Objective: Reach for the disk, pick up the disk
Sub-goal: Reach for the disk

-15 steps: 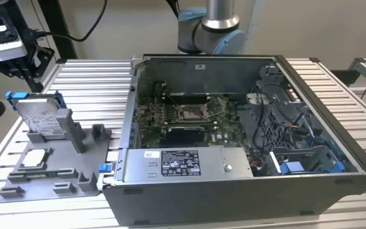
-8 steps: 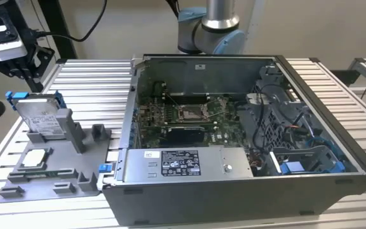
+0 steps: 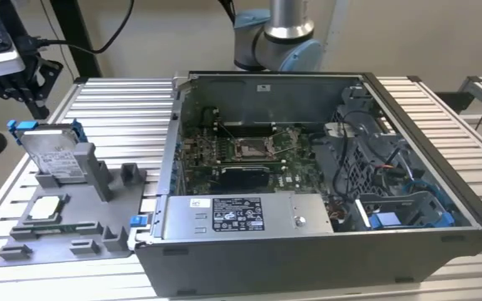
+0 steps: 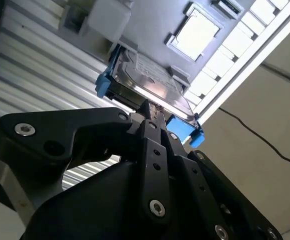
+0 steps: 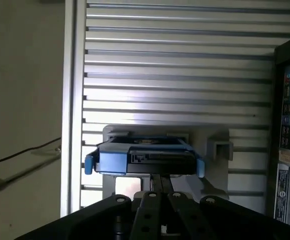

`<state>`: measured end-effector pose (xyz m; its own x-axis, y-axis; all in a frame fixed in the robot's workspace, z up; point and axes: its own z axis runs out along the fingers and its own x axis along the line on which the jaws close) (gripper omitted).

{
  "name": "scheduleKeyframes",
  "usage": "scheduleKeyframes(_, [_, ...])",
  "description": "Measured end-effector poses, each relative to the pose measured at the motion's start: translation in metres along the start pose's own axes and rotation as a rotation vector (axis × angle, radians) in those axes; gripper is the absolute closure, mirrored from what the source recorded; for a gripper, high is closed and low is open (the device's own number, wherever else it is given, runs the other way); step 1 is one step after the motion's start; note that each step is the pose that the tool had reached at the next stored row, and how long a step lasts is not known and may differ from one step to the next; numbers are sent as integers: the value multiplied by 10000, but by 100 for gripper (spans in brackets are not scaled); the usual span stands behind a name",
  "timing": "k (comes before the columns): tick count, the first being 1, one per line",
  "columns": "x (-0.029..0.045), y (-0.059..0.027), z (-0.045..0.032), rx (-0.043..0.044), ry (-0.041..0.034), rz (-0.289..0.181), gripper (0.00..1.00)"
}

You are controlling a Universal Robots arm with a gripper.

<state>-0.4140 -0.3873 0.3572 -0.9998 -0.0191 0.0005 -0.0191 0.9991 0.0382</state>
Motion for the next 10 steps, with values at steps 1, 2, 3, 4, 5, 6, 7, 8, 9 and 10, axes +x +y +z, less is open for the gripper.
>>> scheduleKeyframes(1, [29, 4, 0, 0, 0, 0, 100])
scheduleKeyframes(2, [57, 7, 1, 0, 0, 0, 100])
scheduleKeyframes(3, [83, 9, 1, 0, 0, 0, 100])
scheduleKeyframes(4, [110, 11, 1, 0, 0, 0, 100])
scheduleKeyframes(5, [135, 14, 1, 0, 0, -1, 100])
scheduleKeyframes(6, [161, 17, 1, 0, 1, -1, 100])
scheduleKeyframes(7, [187, 20, 2, 0, 0, -1, 100])
scheduleKeyframes(8, [214, 23, 2, 0, 0, -1, 100])
scheduleKeyframes(9, [239, 26, 3, 0, 0, -2, 100])
scheduleKeyframes(10, [261, 28, 3, 0, 1, -1, 100])
